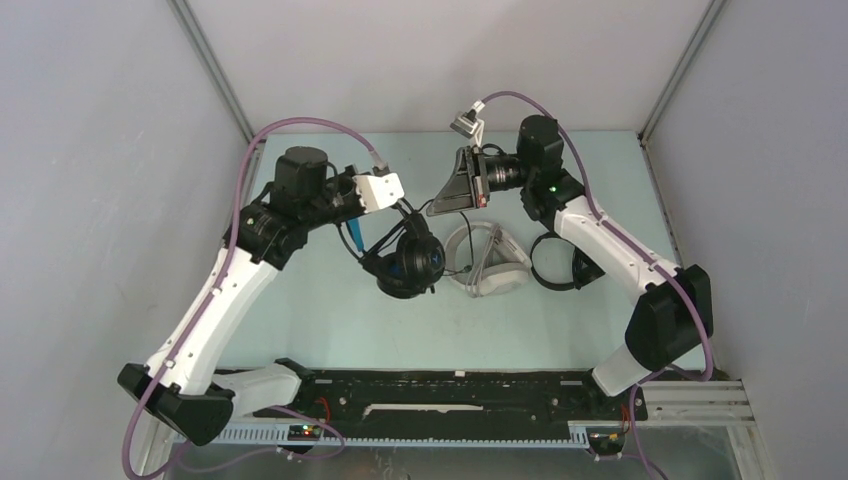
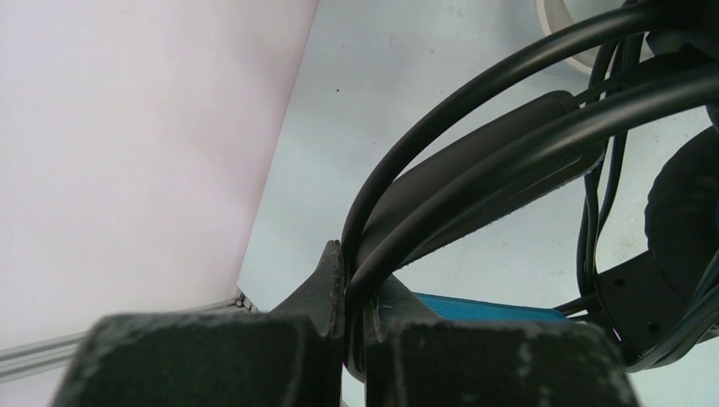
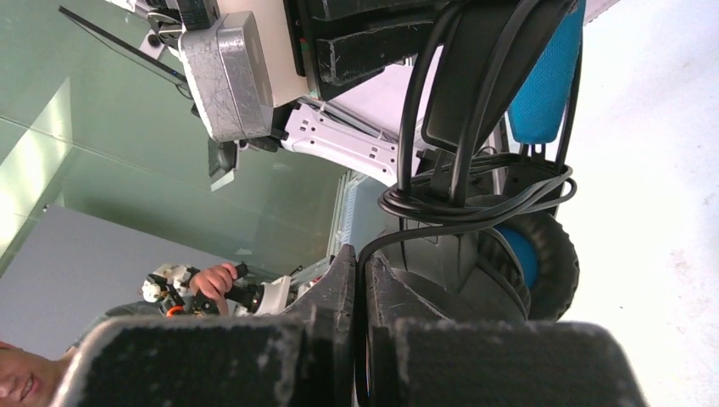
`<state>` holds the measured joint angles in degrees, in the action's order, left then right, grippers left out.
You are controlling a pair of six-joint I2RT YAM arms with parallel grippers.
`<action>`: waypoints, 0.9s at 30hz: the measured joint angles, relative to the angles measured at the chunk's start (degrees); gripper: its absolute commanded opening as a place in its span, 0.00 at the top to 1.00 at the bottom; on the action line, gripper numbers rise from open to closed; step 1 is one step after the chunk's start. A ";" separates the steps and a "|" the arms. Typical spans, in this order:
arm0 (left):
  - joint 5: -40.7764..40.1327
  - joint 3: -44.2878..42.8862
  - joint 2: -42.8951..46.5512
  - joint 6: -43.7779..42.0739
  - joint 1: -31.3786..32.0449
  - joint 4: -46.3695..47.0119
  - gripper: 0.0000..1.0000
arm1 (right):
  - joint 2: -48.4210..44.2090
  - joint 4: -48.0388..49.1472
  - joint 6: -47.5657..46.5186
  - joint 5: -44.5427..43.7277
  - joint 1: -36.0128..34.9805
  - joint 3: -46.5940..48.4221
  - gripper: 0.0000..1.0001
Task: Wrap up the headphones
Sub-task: Wrap the headphones cable around the headphones.
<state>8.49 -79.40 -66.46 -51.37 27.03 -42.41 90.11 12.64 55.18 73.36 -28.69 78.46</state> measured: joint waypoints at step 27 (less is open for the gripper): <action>-9.62 2.03 -0.35 21.33 -0.15 -0.22 1.00 | 6.62 9.73 9.31 -4.31 -6.69 4.44 0.82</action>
<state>-1.13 -77.36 -66.81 -30.04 26.87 -42.63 96.73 22.37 64.49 69.06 -35.38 82.89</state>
